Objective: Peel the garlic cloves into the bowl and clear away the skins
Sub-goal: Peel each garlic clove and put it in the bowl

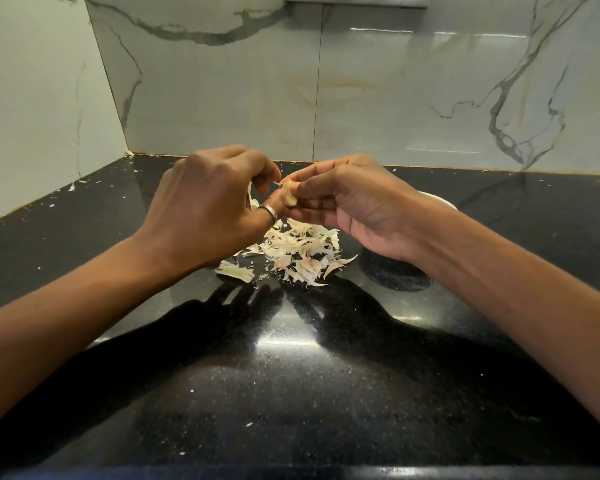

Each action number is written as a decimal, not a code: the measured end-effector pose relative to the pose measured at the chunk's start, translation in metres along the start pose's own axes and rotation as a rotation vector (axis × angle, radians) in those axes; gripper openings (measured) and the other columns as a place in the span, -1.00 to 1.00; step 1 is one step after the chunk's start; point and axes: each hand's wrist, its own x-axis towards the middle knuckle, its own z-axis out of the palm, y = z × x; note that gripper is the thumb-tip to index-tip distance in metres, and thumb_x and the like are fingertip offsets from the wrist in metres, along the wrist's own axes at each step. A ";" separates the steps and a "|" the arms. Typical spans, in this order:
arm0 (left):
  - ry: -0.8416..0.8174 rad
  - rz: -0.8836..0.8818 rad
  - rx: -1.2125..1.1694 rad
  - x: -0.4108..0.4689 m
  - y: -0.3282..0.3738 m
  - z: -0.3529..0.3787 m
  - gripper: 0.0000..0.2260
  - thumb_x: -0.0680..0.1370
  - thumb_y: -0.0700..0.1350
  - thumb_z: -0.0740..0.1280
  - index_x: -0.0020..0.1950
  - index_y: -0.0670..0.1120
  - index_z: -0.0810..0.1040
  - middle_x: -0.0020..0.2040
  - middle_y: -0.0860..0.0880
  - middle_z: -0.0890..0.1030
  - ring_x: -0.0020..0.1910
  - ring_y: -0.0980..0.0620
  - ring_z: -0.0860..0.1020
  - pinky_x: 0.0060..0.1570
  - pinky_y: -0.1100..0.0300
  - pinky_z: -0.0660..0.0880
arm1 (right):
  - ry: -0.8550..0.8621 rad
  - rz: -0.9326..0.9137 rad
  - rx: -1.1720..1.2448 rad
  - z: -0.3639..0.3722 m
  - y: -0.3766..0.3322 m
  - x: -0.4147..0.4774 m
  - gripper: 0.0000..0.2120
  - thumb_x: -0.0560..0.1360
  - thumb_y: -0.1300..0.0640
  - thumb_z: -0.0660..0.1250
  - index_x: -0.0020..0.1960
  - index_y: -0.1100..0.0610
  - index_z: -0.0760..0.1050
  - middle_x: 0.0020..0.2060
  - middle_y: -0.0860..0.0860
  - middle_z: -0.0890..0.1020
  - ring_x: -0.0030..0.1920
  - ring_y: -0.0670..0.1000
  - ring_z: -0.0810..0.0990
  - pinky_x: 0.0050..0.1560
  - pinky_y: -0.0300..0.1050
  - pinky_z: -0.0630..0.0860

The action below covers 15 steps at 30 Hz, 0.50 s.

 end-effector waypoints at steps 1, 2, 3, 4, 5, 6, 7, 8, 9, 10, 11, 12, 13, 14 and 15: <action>0.003 0.005 0.010 0.000 0.000 0.000 -0.64 0.51 0.23 0.28 0.06 -0.01 0.64 -0.13 0.11 0.63 -0.30 -0.01 0.59 -0.24 -0.02 0.59 | -0.001 0.000 0.001 0.000 0.000 0.000 -0.85 0.53 0.46 0.32 0.07 0.42 0.61 -0.15 0.17 0.70 -0.17 0.02 0.69 -0.02 -0.16 0.69; 0.009 0.007 0.020 -0.001 0.000 0.000 -0.64 0.52 0.23 0.28 0.06 -0.02 0.64 -0.13 0.11 0.64 -0.29 -0.02 0.59 -0.24 -0.02 0.59 | -0.002 0.000 0.002 0.000 0.000 0.000 -0.85 0.53 0.46 0.32 0.07 0.42 0.61 -0.15 0.17 0.70 -0.17 0.02 0.69 -0.03 -0.16 0.69; 0.017 0.008 0.028 -0.001 0.001 0.000 -0.64 0.52 0.23 0.28 0.05 -0.02 0.65 -0.13 0.10 0.64 -0.29 -0.02 0.59 -0.24 -0.02 0.59 | -0.003 -0.001 0.005 0.000 0.000 0.000 -0.85 0.53 0.46 0.32 0.07 0.42 0.61 -0.15 0.17 0.70 -0.17 0.01 0.69 -0.03 -0.16 0.69; 0.024 0.009 0.034 -0.001 0.001 0.000 -0.64 0.53 0.22 0.27 0.05 -0.02 0.65 -0.13 0.10 0.64 -0.29 -0.03 0.60 -0.25 -0.01 0.59 | -0.004 -0.002 0.007 0.000 0.000 0.000 -0.84 0.53 0.46 0.32 0.08 0.43 0.61 -0.15 0.17 0.70 -0.18 0.01 0.69 -0.03 -0.16 0.69; 0.027 0.011 0.040 -0.001 0.001 0.000 -0.64 0.53 0.22 0.27 0.04 -0.03 0.65 -0.14 0.09 0.65 -0.28 -0.03 0.60 -0.25 -0.01 0.59 | -0.005 -0.002 0.011 0.000 0.000 0.000 -0.84 0.53 0.46 0.32 0.08 0.43 0.60 -0.16 0.17 0.71 -0.18 0.01 0.69 -0.03 -0.17 0.68; 0.029 0.015 0.045 -0.001 0.002 0.000 -0.64 0.53 0.21 0.27 0.04 -0.03 0.66 -0.14 0.09 0.65 -0.28 -0.04 0.60 -0.26 -0.01 0.59 | -0.010 -0.003 0.015 0.000 0.000 0.000 -0.83 0.53 0.46 0.32 0.10 0.43 0.60 -0.16 0.17 0.71 -0.18 0.00 0.69 -0.04 -0.17 0.68; 0.029 0.019 0.052 -0.001 0.002 0.000 -0.66 0.54 0.20 0.28 0.04 -0.03 0.66 -0.14 0.09 0.65 -0.29 -0.04 0.60 -0.26 -0.01 0.59 | -0.016 -0.003 0.018 0.000 0.000 0.000 -0.83 0.54 0.45 0.33 0.11 0.43 0.60 -0.16 0.16 0.71 -0.18 0.00 0.69 -0.04 -0.17 0.68; 0.029 0.023 0.061 -0.002 0.003 0.000 -0.67 0.53 0.18 0.29 0.03 -0.03 0.67 -0.15 0.08 0.66 -0.29 -0.04 0.60 -0.26 0.00 0.59 | -0.022 -0.003 0.019 0.000 0.000 0.000 -0.82 0.54 0.44 0.33 0.12 0.42 0.60 -0.15 0.16 0.71 -0.17 0.01 0.69 -0.03 -0.17 0.68; 0.030 0.027 0.069 -0.002 0.004 0.000 -0.69 0.53 0.16 0.31 0.02 -0.03 0.68 -0.16 0.07 0.66 -0.29 -0.04 0.61 -0.26 0.01 0.59 | -0.028 -0.003 0.016 0.000 0.000 0.001 -0.82 0.54 0.43 0.34 0.13 0.42 0.59 -0.14 0.16 0.71 -0.17 0.01 0.69 -0.02 -0.17 0.68; 0.032 0.031 0.077 -0.002 0.004 0.001 -0.71 0.53 0.13 0.31 0.01 -0.04 0.68 -0.16 0.06 0.67 -0.29 -0.04 0.61 -0.26 0.03 0.58 | -0.031 -0.005 0.011 0.000 0.000 0.001 -0.82 0.55 0.43 0.34 0.13 0.42 0.59 -0.14 0.17 0.70 -0.16 0.01 0.68 -0.02 -0.16 0.68; 0.033 0.036 0.085 -0.003 0.005 0.001 -0.73 0.53 0.11 0.32 -0.01 -0.04 0.69 -0.17 0.05 0.68 -0.30 -0.05 0.61 -0.26 0.03 0.58 | -0.035 -0.006 0.004 0.000 0.000 0.001 -0.82 0.55 0.42 0.34 0.13 0.42 0.60 -0.13 0.17 0.70 -0.16 0.01 0.67 -0.02 -0.17 0.68; 0.033 0.038 0.092 -0.003 0.005 0.001 -0.74 0.52 0.10 0.31 -0.02 -0.04 0.69 -0.17 0.03 0.68 -0.30 -0.05 0.61 -0.27 0.03 0.58 | -0.039 -0.007 -0.003 0.001 0.000 0.001 -0.83 0.55 0.42 0.34 0.13 0.42 0.60 -0.13 0.17 0.69 -0.17 0.01 0.67 -0.02 -0.17 0.68; 0.033 0.038 0.096 -0.003 0.004 0.000 -0.74 0.52 0.09 0.31 -0.03 -0.04 0.69 -0.18 0.02 0.68 -0.30 -0.07 0.61 -0.27 0.02 0.58 | -0.045 -0.006 -0.008 0.001 0.000 0.001 -0.83 0.55 0.42 0.34 0.12 0.42 0.60 -0.14 0.17 0.69 -0.17 0.01 0.67 -0.02 -0.16 0.68; 0.032 0.036 0.097 -0.003 0.004 0.000 -0.75 0.52 0.09 0.30 -0.05 -0.04 0.68 -0.19 0.02 0.68 -0.30 -0.08 0.61 -0.28 0.00 0.58 | -0.050 -0.003 -0.008 0.001 0.001 0.001 -0.84 0.56 0.42 0.34 0.12 0.41 0.60 -0.14 0.17 0.69 -0.17 0.00 0.68 -0.01 -0.16 0.68; 0.031 0.035 0.098 -0.002 0.004 0.000 -0.75 0.52 0.08 0.30 -0.06 -0.04 0.68 -0.21 0.01 0.67 -0.30 -0.09 0.61 -0.28 0.00 0.58 | -0.054 -0.001 -0.007 0.001 0.001 0.001 -0.85 0.56 0.42 0.34 0.11 0.40 0.60 -0.15 0.17 0.69 -0.19 0.00 0.68 -0.01 -0.15 0.68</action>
